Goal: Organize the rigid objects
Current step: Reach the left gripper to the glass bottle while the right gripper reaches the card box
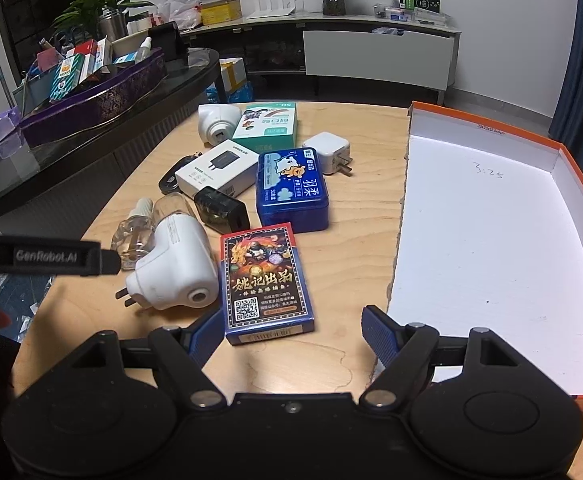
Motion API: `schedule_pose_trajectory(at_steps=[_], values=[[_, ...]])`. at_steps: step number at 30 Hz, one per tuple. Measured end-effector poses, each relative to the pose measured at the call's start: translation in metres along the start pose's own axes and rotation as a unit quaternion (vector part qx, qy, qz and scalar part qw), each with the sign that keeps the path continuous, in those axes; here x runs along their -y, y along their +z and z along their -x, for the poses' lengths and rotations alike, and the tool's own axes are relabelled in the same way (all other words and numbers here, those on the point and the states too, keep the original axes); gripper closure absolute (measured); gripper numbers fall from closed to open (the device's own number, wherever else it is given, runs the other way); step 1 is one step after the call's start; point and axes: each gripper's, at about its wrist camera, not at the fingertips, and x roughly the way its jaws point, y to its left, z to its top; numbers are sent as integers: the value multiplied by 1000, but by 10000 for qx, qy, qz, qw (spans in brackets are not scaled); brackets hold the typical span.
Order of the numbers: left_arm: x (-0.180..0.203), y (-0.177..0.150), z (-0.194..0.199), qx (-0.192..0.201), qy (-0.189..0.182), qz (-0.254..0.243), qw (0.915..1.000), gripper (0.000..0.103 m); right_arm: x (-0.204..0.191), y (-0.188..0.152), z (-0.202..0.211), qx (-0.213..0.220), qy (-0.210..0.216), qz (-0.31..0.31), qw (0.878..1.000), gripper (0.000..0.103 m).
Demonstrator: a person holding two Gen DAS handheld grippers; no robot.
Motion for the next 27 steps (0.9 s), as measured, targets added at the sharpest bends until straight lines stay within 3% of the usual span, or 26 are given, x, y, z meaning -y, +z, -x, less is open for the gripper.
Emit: schedule_pose_trajectory(at_steps=[11,14,18,22,27], values=[[10,12,-32,-43,-201,-42,9998,2,4,2,-9,-195,-72,67,9998,14],[7,13,-38,-3,-230,-3,9997,9,5,2,-13,-245,-57,87,9996,14],[7,11,-37,161,-299,-79,9994,28,3,2,-18,-240,-5,167,9996,14],[11,11,-35,270,-267,-262,9989,53,-1,3,-25,-217,108,343,9991,14],[7,9,-34,302,-298,-176,9989,53,-6,8,-36,-231,158,732,9969,14]])
